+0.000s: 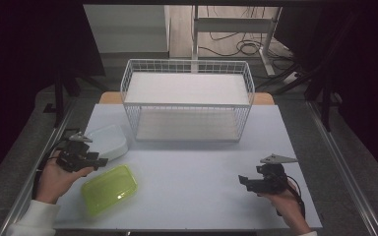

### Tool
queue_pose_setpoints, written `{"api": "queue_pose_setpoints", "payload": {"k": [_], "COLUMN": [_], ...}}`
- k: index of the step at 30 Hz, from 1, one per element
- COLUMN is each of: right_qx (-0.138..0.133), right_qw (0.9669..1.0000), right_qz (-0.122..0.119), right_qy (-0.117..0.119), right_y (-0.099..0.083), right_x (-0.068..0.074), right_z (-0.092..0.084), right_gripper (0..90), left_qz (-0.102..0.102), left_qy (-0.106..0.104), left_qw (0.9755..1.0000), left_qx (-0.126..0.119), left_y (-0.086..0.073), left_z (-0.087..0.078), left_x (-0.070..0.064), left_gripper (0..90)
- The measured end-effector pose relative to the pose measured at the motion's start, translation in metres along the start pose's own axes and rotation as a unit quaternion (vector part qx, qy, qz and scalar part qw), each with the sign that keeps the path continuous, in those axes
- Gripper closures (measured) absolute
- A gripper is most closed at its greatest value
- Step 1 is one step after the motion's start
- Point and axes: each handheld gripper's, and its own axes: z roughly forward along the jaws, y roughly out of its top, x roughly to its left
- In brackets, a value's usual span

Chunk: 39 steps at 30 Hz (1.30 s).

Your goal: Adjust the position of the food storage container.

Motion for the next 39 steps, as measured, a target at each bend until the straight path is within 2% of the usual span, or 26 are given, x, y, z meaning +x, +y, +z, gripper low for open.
{"api": "queue_pose_setpoints", "payload": {"k": [4,5,7,13,14,16,18,27,33,34,36,37,39], "right_qx": [0.002,0.003,0.005,0.005,0.005,0.006,0.008,0.013,0.014,0.014,0.016,0.016,0.016], "right_qw": [1.0,1.0,1.0,0.9999,0.9999,0.9999,0.9999,0.9998,0.9998,0.9998,0.9997,0.9997,0.9997], "right_qz": [0.002,0.001,0.003,0.003,0.003,0.004,0.003,0.002,0.003,0.003,0.004,0.004,0.005], "right_qy": [-0.003,-0.005,-0.006,-0.008,-0.009,-0.01,-0.011,-0.014,-0.014,-0.014,-0.015,-0.015,-0.016], "right_y": [0.0,-0.001,-0.002,-0.003,-0.003,-0.004,-0.004,-0.006,-0.007,-0.007,-0.007,-0.007,-0.008], "right_x": [0.001,0.0,-0.001,-0.001,-0.001,-0.002,-0.002,-0.002,-0.003,-0.003,-0.003,-0.003,-0.002], "right_z": [-0.001,-0.001,0.0,-0.002,-0.002,-0.001,-0.001,0.0,0.002,0.002,0.001,0.001,0.001], "right_gripper": [18.8,18.8,18.8,18.8,18.8,18.8,18.8,18.7,18.7,18.7,18.7,18.7,18.8], "left_qz": [0.005,0.01,0.017,0.034,0.04,0.04,0.038,0.071,0.081,0.081,0.069,0.069,0.056], "left_qy": [-0.013,-0.016,-0.015,-0.029,-0.028,-0.02,-0.023,-0.044,-0.047,-0.047,-0.04,-0.04,-0.033], "left_qw": [0.9999,0.9996,0.9993,0.9977,0.9971,0.9972,0.9973,0.9941,0.993,0.993,0.9951,0.9951,0.997], "left_qx": [0.01,0.021,0.031,0.052,0.058,0.06,0.059,0.069,0.072,0.072,0.058,0.058,0.044], "left_y": [0.002,0.004,0.007,0.015,0.016,0.018,0.018,0.029,0.028,0.028,0.023,0.023,0.016], "left_z": [0.009,0.016,0.022,0.038,0.04,0.044,0.045,0.055,0.058,0.058,0.044,0.044,0.029], "left_x": [-0.001,-0.001,-0.001,-0.007,-0.007,-0.008,-0.009,-0.027,-0.037,-0.037,-0.03,-0.03,-0.023], "left_gripper": [74.0,76.8,80.8,89.1,89.6,89.8,90.0,89.9,89.9,89.9,89.9,89.9,89.8]}}
